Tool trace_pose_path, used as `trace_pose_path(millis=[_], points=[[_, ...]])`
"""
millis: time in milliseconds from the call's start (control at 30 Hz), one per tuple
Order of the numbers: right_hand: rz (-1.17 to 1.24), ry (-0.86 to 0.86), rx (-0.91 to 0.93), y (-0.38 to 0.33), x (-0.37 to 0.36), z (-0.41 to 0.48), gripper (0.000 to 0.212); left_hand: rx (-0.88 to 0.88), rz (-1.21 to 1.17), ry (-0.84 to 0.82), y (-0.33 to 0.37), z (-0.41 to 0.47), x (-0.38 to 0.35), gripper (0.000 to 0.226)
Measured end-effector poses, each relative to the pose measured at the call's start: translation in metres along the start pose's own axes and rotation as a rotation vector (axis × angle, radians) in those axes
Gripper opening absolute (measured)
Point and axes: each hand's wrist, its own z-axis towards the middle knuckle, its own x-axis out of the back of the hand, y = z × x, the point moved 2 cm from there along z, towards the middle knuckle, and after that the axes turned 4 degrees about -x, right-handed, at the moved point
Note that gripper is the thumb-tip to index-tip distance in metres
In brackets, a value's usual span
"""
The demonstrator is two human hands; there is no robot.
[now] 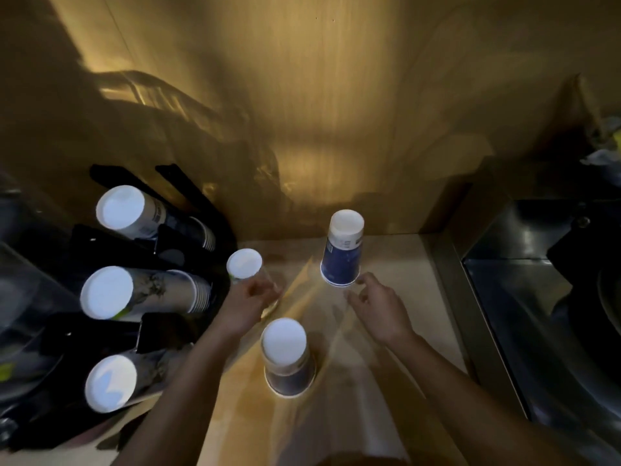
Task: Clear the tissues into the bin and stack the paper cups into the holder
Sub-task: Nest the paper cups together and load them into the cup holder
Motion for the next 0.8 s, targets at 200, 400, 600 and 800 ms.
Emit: trace_pose_path(millis=[200, 400, 600, 800], points=[[0.247, -0.375, -0.390, 0.000, -0.033, -0.043, 0.049, 0.363, 0.225, -0.170, -0.046, -0.027, 0.009, 0.053], [0.503, -0.727, -0.690, -0.018, -0.051, -0.076, 0.068, 0.616, 0.034, -0.313, -0.077, -0.040, 0.005, 0.083], [0.715, -0.722, -0.618, -0.030, -0.062, -0.080, 0.065, 0.551, -0.211, -0.354, -0.086, -0.039, -0.004, 0.064], [0.939, -0.694, -0.390, -0.037, -0.054, -0.077, 0.058, 0.278, -0.550, -0.409, -0.065, -0.041, -0.005, 0.068]])
